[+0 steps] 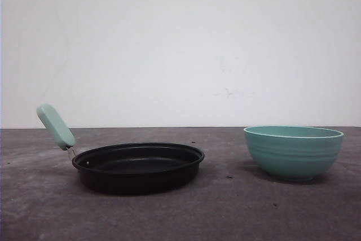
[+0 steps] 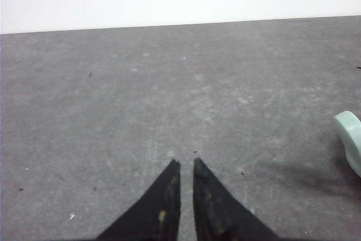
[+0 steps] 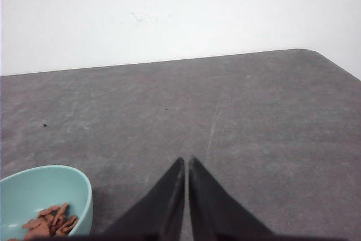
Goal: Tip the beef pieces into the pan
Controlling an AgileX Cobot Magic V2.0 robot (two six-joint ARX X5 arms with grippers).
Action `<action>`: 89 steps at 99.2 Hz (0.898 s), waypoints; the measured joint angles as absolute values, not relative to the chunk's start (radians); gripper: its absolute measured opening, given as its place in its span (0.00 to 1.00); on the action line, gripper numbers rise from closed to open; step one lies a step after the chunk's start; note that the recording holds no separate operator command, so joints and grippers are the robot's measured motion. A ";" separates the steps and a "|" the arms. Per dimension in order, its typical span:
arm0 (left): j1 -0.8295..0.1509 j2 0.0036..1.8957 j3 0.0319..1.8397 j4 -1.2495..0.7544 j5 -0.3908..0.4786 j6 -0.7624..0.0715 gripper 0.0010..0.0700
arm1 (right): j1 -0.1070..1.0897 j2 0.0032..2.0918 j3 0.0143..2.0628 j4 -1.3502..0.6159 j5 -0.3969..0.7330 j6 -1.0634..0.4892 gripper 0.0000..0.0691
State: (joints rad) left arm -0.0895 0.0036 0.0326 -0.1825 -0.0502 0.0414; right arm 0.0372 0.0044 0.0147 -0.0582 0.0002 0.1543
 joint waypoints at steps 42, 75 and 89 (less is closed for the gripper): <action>-0.089 0.004 0.033 -0.183 -0.050 0.036 0.01 | 0.037 0.004 0.015 -0.054 -0.001 0.155 0.02; -0.089 0.004 0.033 -0.183 -0.051 -0.116 0.01 | 0.037 0.004 0.015 -0.113 -0.031 0.202 0.02; -0.089 0.004 0.033 -0.183 -0.050 -0.234 0.01 | 0.037 0.004 0.015 -0.115 -0.074 0.233 0.02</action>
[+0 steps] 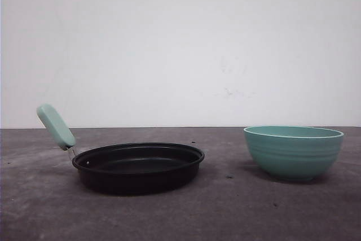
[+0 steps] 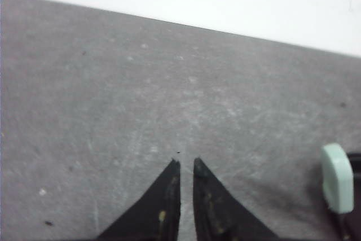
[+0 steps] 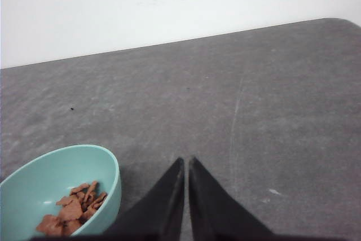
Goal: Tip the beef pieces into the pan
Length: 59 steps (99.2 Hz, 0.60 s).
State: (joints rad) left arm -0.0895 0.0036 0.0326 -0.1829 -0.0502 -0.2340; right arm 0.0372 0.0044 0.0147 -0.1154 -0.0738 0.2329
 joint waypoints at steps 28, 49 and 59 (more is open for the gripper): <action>-0.089 0.004 0.033 -0.183 -0.051 -0.294 0.01 | 0.037 0.005 0.015 -0.171 -0.014 0.155 0.02; -0.089 0.004 0.041 -0.200 0.005 -0.338 0.01 | 0.037 0.005 0.015 -0.147 -0.023 0.111 0.02; -0.091 0.024 0.084 -0.227 0.082 -0.399 0.01 | 0.038 0.005 0.030 -0.096 -0.070 0.132 0.02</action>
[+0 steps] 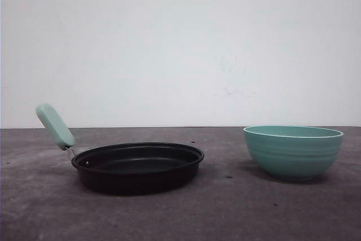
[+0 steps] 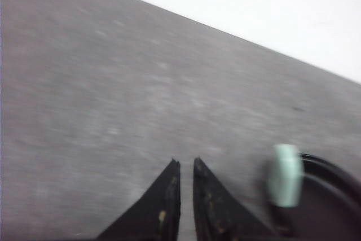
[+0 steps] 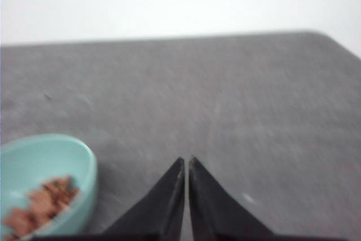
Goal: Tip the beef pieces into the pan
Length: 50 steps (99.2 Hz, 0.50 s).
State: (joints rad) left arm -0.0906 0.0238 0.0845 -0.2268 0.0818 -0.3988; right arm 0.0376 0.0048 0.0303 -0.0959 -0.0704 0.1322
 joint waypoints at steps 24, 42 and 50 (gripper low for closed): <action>-0.096 0.212 0.353 -0.224 0.076 -0.441 0.01 | 0.049 0.022 0.225 -0.027 -0.106 0.166 0.01; -0.098 0.453 0.605 -0.253 0.111 -0.408 0.01 | 0.051 0.136 0.423 -0.059 -0.173 0.166 0.01; -0.107 0.554 0.723 -0.288 0.124 -0.385 0.01 | 0.051 0.206 0.532 -0.096 -0.205 0.166 0.01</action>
State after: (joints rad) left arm -0.1070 0.5537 0.7235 -0.2878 0.1242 -0.3847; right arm 0.0505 0.2058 0.5323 -0.0963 -0.2050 0.1658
